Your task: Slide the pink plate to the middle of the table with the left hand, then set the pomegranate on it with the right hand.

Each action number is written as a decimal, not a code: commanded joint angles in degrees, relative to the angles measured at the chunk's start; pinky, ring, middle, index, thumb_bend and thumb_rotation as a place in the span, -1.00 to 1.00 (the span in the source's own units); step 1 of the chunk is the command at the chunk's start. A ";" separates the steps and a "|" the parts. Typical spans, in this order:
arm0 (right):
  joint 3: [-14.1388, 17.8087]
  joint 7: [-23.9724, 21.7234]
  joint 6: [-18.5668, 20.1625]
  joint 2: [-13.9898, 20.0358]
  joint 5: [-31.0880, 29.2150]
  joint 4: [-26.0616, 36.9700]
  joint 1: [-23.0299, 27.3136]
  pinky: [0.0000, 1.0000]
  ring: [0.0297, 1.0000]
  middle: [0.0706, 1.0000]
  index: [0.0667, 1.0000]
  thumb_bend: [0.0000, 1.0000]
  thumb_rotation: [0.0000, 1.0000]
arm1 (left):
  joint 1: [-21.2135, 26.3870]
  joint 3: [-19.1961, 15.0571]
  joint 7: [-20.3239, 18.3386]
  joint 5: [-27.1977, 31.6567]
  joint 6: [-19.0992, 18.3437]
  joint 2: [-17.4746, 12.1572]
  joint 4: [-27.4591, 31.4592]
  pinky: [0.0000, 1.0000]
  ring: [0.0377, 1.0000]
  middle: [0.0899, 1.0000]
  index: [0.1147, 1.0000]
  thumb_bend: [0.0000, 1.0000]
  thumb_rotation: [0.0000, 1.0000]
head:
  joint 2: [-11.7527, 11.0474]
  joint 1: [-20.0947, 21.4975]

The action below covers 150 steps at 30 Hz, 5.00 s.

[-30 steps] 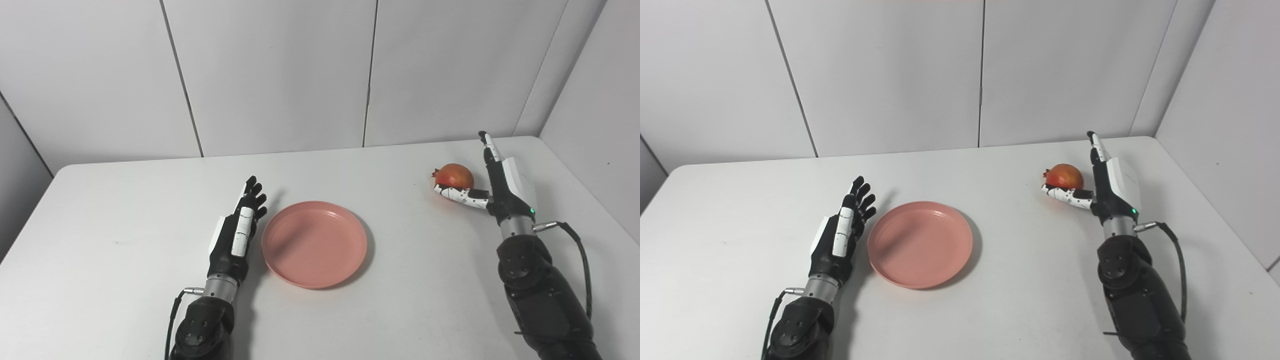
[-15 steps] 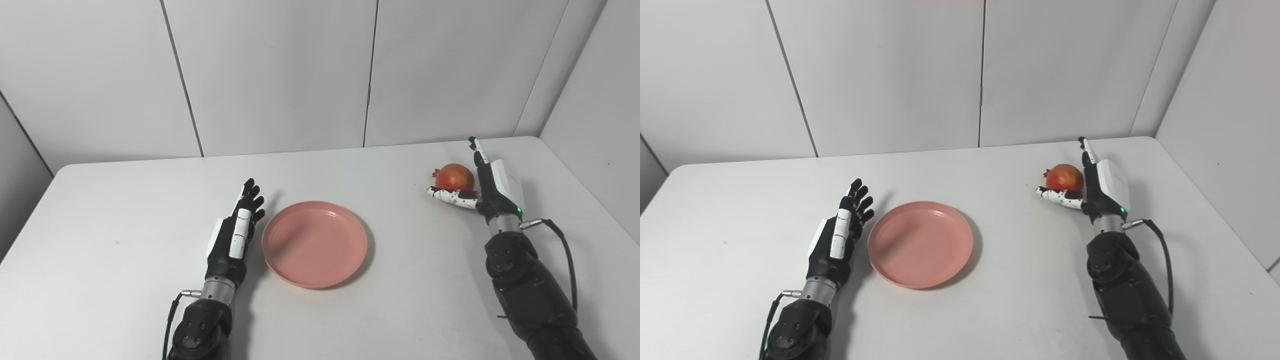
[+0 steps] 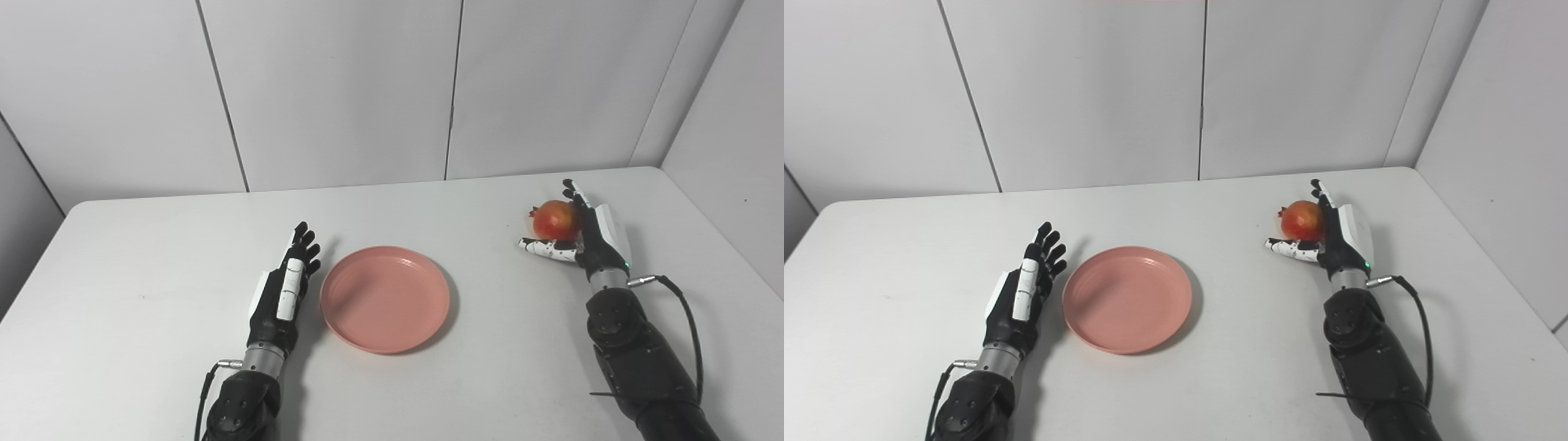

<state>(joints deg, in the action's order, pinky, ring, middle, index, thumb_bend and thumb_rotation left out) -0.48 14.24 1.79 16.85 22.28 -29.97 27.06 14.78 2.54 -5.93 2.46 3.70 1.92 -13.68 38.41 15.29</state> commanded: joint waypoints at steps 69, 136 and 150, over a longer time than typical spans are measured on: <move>-2.90 -8.31 1.41 -4.60 -5.73 28.98 -4.25 -0.12 -0.05 -0.15 -0.02 0.03 -1.00 | 1.93 0.70 4.48 -1.76 1.38 4.17 -0.43 0.84 0.91 0.95 0.92 0.40 1.00 | -0.48 -10.05; -21.04 -2.79 -20.56 -9.36 20.26 13.69 -2.25 0.13 0.22 0.00 -0.13 0.03 -1.00 | 2.30 2.98 4.24 -4.37 1.93 3.18 -0.53 0.88 0.96 1.00 1.00 0.37 1.00 | -0.95 -10.22; -20.23 -1.55 -16.73 -9.61 23.61 15.26 -3.97 0.64 0.76 0.87 -0.07 0.01 -0.71 | 2.14 2.90 4.28 -4.14 1.80 3.23 -0.26 0.87 0.96 1.00 1.00 0.37 1.00 | -0.86 -10.16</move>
<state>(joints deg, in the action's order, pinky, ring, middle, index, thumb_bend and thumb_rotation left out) -21.49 11.61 -15.46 7.46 46.47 -17.01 21.75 15.52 5.26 -1.54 -1.46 3.85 5.04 -15.18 37.62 5.19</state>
